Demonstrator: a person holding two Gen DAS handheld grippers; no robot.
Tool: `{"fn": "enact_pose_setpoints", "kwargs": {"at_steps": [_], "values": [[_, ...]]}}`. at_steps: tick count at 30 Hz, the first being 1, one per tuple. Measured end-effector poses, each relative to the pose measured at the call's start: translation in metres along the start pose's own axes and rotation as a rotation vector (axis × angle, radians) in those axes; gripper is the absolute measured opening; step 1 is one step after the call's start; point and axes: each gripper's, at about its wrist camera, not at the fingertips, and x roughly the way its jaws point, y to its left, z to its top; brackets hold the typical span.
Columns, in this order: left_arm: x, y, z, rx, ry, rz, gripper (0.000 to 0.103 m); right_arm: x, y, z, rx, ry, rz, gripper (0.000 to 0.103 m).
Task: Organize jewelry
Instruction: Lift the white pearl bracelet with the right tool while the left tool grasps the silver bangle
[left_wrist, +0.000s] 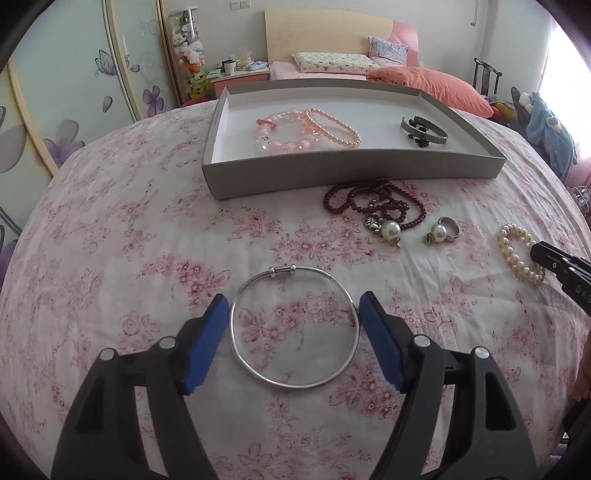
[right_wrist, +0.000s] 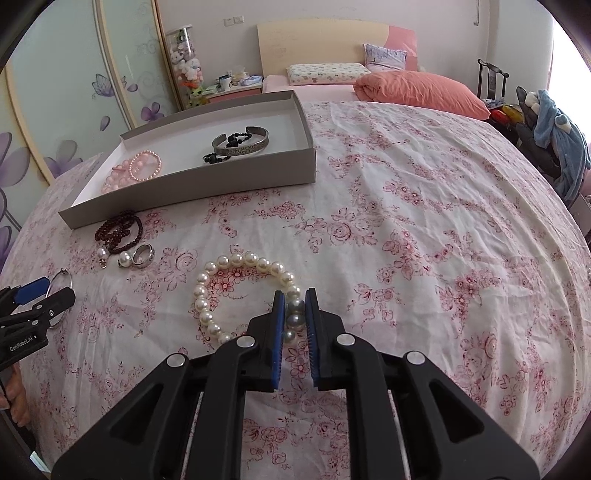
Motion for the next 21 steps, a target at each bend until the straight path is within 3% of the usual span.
{"fn": "enact_pose_setpoints", "kwargs": {"at_steps": [8, 15, 21], "values": [[-0.003, 0.003, -0.003, -0.008, -0.011, -0.006, 0.070, -0.002, 0.000, 0.001, 0.005, -0.011, 0.028, 0.011], [-0.007, 0.012, -0.004, -0.044, -0.016, 0.001, 0.070, -0.028, 0.006, 0.010, 0.001, -0.131, 0.083, 0.011], [-0.019, 0.020, -0.002, -0.080, -0.067, 0.012, 0.070, -0.050, 0.022, 0.016, -0.031, -0.228, 0.155, 0.011]]}}
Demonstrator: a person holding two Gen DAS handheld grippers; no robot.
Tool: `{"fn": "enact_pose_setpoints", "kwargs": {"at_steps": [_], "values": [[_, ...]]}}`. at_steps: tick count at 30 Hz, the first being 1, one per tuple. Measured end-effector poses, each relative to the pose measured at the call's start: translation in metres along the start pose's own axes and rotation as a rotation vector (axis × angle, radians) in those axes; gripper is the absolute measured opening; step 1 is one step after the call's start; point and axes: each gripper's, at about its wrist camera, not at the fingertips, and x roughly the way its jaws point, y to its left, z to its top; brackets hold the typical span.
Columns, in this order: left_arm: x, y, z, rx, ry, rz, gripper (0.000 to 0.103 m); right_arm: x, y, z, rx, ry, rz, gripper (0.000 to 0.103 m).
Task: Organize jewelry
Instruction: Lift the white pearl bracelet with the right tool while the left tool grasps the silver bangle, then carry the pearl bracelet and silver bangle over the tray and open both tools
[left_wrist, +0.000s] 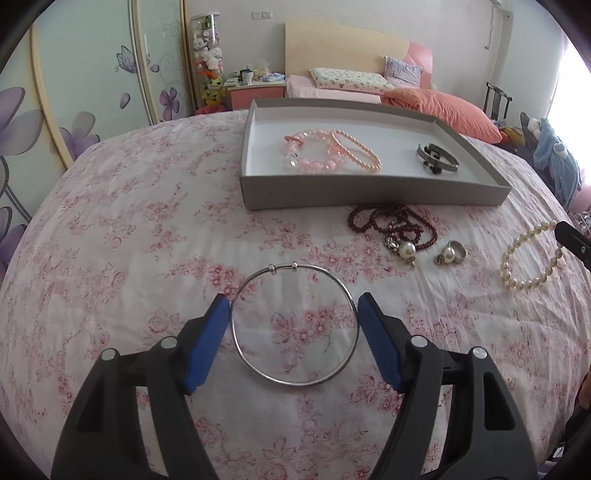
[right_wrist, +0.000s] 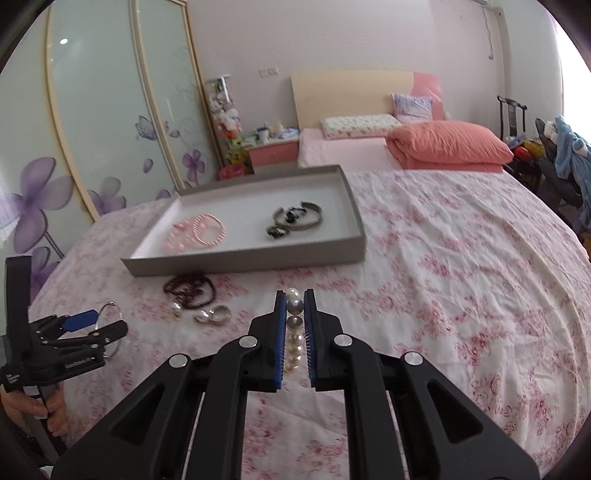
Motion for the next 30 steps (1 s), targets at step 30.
{"fn": "enact_pose_setpoints", "kwargs": {"at_steps": [30], "values": [[-0.050, 0.003, 0.010, -0.040, -0.213, 0.010, 0.069, -0.025, 0.036, 0.008, -0.085, -0.132, 0.049, 0.011]]}}
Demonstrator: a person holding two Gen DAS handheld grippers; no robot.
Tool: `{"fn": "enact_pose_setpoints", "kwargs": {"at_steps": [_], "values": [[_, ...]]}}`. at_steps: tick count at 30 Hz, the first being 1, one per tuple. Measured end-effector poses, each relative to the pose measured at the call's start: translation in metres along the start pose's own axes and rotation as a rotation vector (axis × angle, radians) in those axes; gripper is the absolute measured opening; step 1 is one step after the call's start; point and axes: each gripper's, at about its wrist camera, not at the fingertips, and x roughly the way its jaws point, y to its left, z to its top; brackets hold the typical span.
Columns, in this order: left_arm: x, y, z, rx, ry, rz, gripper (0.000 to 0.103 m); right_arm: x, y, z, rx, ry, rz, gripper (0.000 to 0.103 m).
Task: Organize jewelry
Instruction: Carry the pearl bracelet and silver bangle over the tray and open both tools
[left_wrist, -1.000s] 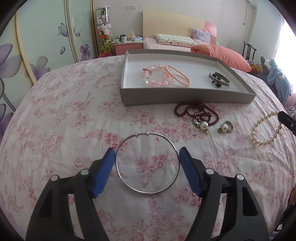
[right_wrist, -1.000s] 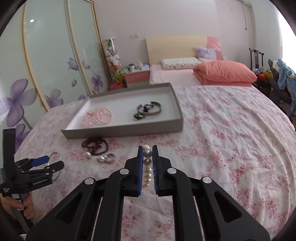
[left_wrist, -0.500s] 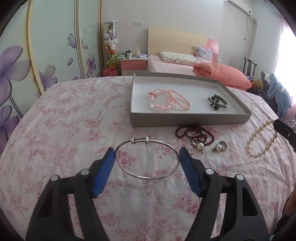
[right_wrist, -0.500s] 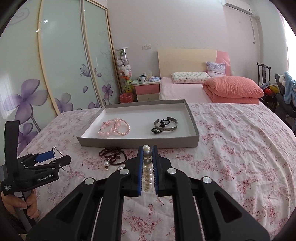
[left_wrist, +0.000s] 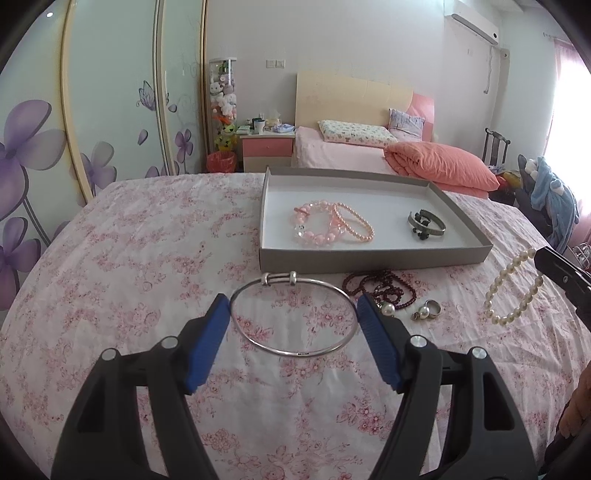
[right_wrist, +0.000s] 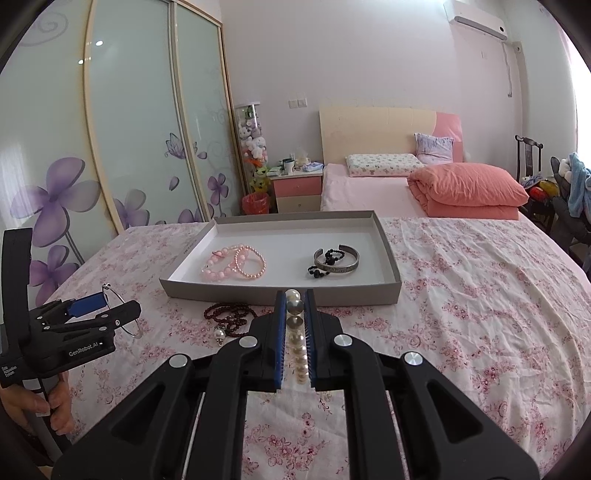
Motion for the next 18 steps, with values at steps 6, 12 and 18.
{"fn": "enact_pose_setpoints", "kwargs": {"at_steps": [6, 12, 18], "values": [[-0.013, -0.005, 0.006, 0.006, -0.057, 0.010, 0.069, -0.009, 0.006, 0.006, -0.024, -0.050, -0.005, 0.011], [-0.025, -0.014, 0.014, 0.028, -0.131, 0.046, 0.069, -0.019, 0.015, 0.014, -0.063, -0.119, -0.020, 0.011], [-0.032, -0.025, 0.026, 0.051, -0.192, 0.081, 0.069, -0.024, 0.021, 0.023, -0.100, -0.192, -0.038, 0.011]]}}
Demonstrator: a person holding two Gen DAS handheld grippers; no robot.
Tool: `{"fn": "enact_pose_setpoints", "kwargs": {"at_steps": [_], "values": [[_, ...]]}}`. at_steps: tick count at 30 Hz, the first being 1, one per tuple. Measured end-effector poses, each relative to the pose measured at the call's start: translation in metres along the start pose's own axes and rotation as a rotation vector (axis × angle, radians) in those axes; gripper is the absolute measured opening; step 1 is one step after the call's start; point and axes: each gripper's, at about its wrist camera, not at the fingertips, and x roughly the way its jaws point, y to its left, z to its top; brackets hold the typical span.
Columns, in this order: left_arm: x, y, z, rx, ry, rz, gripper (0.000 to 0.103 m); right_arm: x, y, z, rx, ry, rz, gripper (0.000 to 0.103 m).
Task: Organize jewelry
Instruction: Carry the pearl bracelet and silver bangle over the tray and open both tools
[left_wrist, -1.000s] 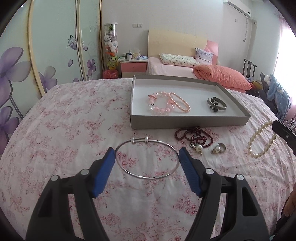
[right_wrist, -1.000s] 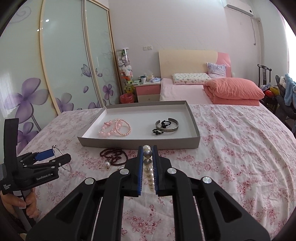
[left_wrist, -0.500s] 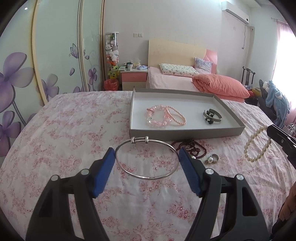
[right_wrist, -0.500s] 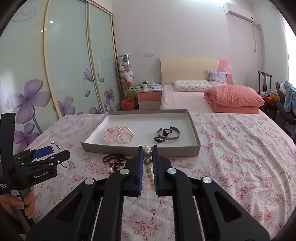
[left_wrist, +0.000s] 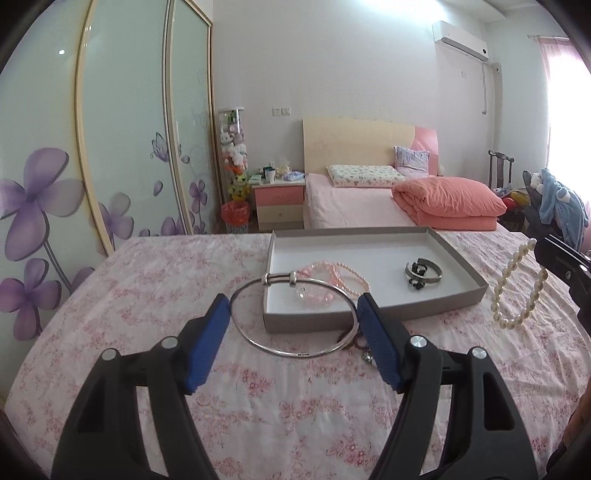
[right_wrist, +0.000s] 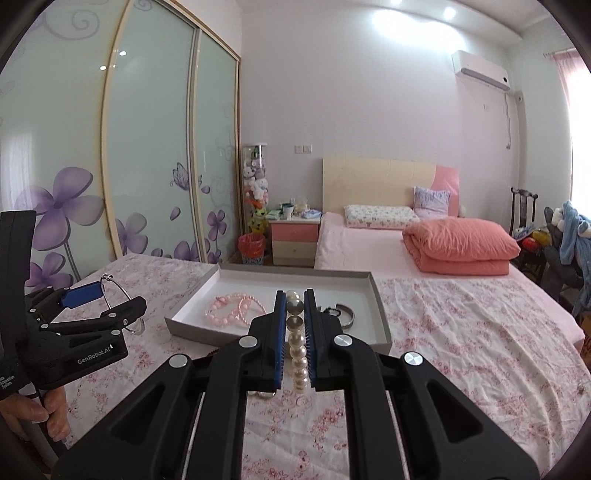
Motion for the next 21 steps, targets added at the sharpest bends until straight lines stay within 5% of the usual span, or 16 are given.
{"fn": "enact_pose_setpoints", "kwargs": {"at_steps": [21], "values": [[0.030, -0.028, 0.043, 0.030, -0.100, 0.056, 0.069, 0.029, -0.008, 0.033, -0.057, -0.124, -0.070, 0.011]]}}
